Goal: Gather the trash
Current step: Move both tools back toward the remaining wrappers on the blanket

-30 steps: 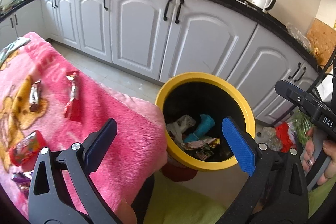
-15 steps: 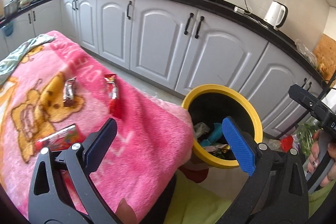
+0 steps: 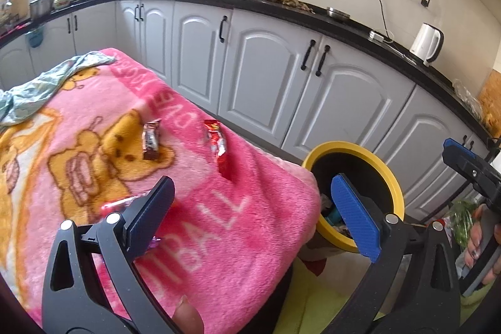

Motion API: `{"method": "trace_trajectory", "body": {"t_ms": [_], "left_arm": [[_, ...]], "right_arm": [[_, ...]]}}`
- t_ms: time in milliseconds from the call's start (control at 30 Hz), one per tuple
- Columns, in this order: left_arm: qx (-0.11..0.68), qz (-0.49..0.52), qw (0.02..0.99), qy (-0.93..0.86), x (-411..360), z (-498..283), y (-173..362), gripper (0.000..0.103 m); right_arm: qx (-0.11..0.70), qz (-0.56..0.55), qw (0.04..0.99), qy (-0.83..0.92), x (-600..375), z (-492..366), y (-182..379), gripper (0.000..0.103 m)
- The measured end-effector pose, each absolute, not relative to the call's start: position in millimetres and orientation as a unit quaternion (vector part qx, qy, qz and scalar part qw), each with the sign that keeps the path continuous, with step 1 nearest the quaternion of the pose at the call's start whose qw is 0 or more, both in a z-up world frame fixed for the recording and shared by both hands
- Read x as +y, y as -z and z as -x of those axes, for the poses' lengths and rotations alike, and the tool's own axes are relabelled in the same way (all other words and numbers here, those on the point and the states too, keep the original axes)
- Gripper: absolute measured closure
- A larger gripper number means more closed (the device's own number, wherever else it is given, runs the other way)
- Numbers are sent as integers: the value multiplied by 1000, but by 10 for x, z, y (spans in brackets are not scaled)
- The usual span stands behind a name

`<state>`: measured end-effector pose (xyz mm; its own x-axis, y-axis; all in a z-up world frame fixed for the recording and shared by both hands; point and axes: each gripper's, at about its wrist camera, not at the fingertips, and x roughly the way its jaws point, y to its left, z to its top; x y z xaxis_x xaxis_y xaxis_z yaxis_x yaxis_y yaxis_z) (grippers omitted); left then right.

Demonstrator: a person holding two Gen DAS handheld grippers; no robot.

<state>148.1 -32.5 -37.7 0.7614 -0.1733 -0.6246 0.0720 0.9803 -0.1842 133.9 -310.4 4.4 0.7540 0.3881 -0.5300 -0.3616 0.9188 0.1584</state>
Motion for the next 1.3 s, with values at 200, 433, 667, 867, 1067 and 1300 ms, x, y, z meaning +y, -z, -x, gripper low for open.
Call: {"method": "trace_trajectory", "body": {"t_ms": [200, 433, 667, 867, 1067, 1300], "left_arm": [[330, 82, 939, 45, -119, -1425, 345, 11], [323, 97, 941, 22, 130, -1370, 335, 11], [322, 103, 941, 3, 353, -1298, 343, 11], [330, 103, 938, -11, 531, -1234, 411, 11], [341, 100, 934, -23, 675, -1174, 516, 11], [355, 99, 929, -29, 815, -1128, 664, 11]], "right_arm": [[290, -13, 931, -221, -2914, -1322, -80, 15], [289, 2, 924, -249, -2661, -1276, -134, 15], [294, 12, 916, -272, -2427, -1264, -147, 15], [299, 27, 908, -293, -2187, -1282, -127, 15], [305, 38, 898, -314, -1947, -1351, -94, 15], [327, 46, 888, -321, -1700, -1570, 53, 15]]}}
